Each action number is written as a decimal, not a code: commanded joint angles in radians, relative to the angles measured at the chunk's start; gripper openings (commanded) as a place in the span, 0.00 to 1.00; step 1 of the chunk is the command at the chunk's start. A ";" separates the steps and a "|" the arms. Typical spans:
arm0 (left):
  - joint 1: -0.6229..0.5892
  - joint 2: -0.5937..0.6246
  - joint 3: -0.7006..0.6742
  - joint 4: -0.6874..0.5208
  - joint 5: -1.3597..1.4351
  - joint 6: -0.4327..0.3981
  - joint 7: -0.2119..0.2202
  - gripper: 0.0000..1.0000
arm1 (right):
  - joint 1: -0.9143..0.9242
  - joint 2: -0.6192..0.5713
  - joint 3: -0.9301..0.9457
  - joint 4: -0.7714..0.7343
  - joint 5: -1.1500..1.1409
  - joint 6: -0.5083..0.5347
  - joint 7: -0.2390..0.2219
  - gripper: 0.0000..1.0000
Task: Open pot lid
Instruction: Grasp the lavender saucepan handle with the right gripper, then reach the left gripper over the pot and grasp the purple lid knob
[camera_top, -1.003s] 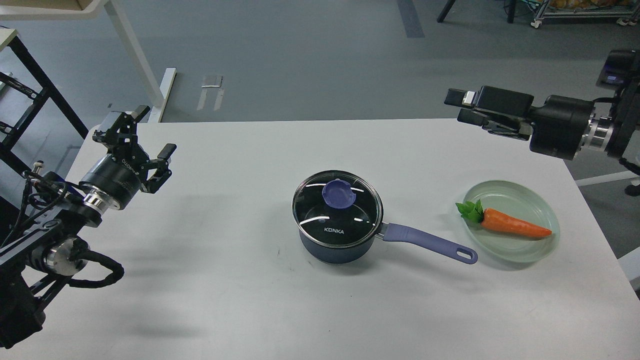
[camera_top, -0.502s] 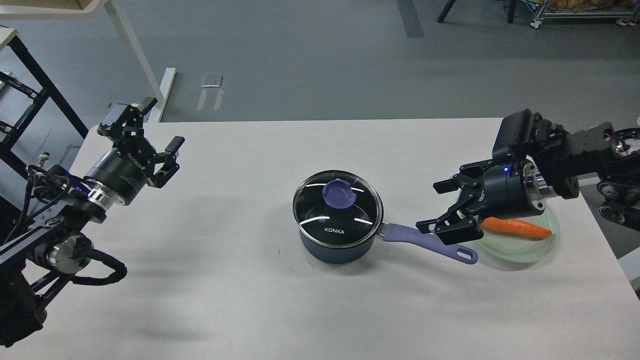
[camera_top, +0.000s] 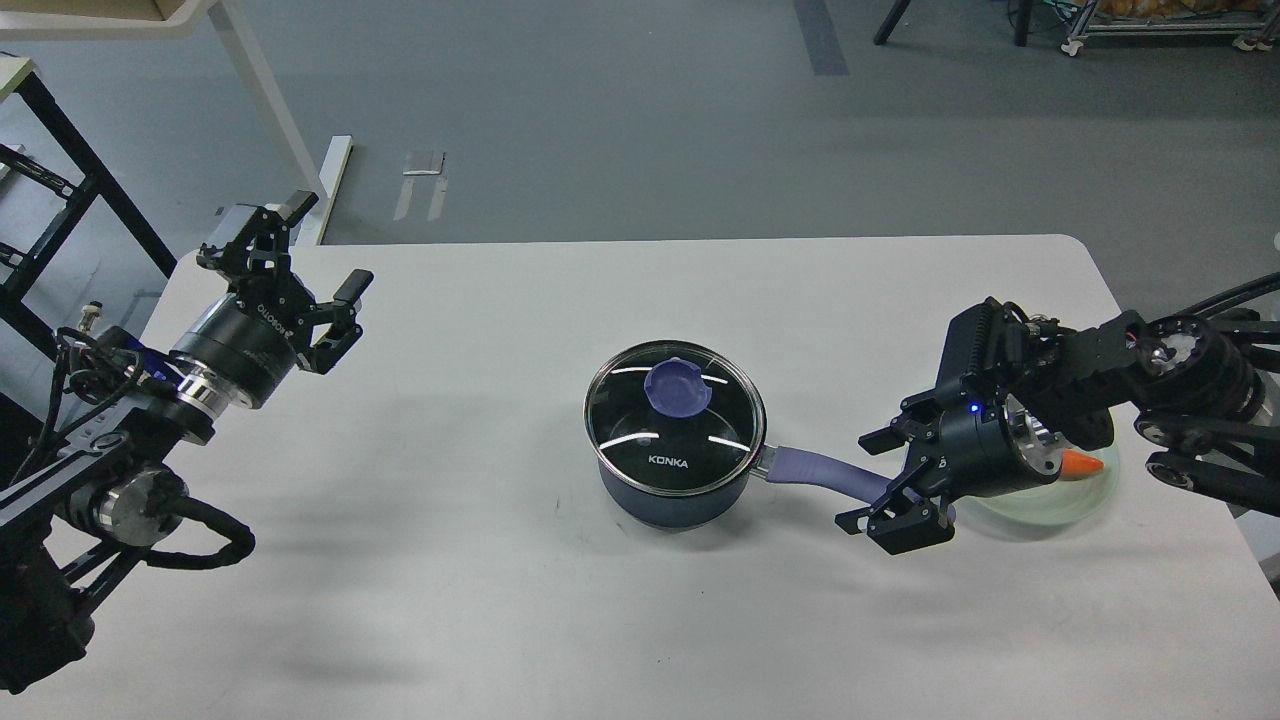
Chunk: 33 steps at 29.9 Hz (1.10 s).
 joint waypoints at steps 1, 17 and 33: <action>0.002 0.008 0.000 -0.016 0.000 0.001 0.000 0.99 | -0.003 0.009 -0.002 -0.013 -0.007 -0.001 0.000 0.83; 0.002 0.019 0.000 -0.024 0.002 0.001 0.000 0.99 | -0.024 0.007 -0.003 -0.011 -0.013 -0.007 0.000 0.41; -0.112 0.013 -0.002 -0.188 0.648 0.009 -0.042 0.99 | -0.024 0.007 -0.003 -0.013 -0.013 -0.012 0.000 0.30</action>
